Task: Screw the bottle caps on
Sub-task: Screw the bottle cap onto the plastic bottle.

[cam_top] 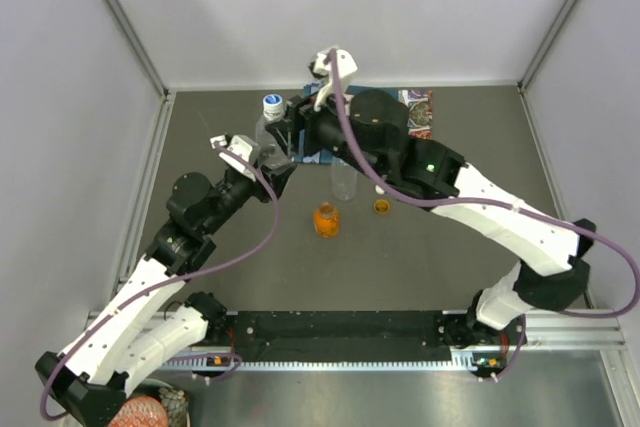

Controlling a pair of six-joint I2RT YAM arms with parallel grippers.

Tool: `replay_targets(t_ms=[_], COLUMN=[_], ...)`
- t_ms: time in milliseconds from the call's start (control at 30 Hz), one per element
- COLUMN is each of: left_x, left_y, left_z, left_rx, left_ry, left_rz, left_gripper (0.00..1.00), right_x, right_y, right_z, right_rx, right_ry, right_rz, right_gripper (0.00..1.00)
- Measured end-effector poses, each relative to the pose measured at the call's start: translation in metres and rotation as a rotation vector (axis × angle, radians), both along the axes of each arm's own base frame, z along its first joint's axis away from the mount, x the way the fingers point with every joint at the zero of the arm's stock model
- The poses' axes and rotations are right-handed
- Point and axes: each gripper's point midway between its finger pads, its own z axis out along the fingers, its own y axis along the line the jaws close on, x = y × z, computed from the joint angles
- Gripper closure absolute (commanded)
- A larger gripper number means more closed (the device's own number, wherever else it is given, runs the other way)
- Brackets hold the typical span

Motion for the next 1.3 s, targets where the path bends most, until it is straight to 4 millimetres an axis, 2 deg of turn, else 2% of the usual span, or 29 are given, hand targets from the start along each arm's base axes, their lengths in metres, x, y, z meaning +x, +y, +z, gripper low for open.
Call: replay_targets(t_ms=[100, 167, 200, 300, 400, 533, 767, 900, 1000, 1133, 1300], left_x=[-0.013, -0.024, -0.032, -0.055, -0.077, -0.104, -0.135, -0.141, -0.142, -0.142, -0.143], left_y=[-0.015, -0.026, -0.032, -0.048, -0.061, -0.072, -0.076, -0.076, -0.076, -0.076, -0.076], left_z=[0.01, 0.015, 0.017, 0.021, 0.022, 0.018, 0.012, 0.011, 0.012, 0.012, 0.012], left_rx=[-0.041, -0.057, -0.061, -0.07, -0.075, -0.067, -0.054, -0.051, -0.053, -0.055, -0.057], left_ry=[-0.018, -0.025, -0.028, -0.036, -0.035, -0.013, 0.027, 0.033, 0.035, 0.036, 0.038], left_rz=[-0.107, -0.198, -0.252, -0.411, -0.559, -0.736, -0.926, -0.963, -0.968, -0.968, -0.968], left_gripper=[1.0, 1.0, 1.0, 1.0, 1.0, 1.0, 1.0, 1.0, 1.0, 1.0, 1.0], right_x=[-0.013, -0.019, -0.023, -0.038, -0.057, -0.083, -0.114, -0.123, -0.132, -0.141, -0.144], right_y=[-0.018, -0.037, -0.047, -0.079, -0.094, -0.087, -0.049, -0.042, -0.043, -0.047, -0.047], right_z=[0.014, 0.031, 0.04, 0.066, 0.084, 0.09, 0.061, 0.051, 0.051, 0.056, 0.05], right_rx=[0.046, 0.091, 0.113, 0.168, 0.197, 0.202, 0.17, 0.173, 0.183, 0.197, 0.203], right_ry=[-0.005, -0.026, -0.045, -0.111, -0.181, -0.242, -0.228, -0.203, -0.206, -0.225, -0.209], right_rz=[0.086, 0.123, 0.15, 0.228, 0.329, 0.526, 0.925, 1.041, 1.105, 1.156, 1.183], right_gripper=[0.33, 0.21, 0.13, 0.04, 0.03, 0.05, 0.11, 0.14, 0.18, 0.24, 0.28])
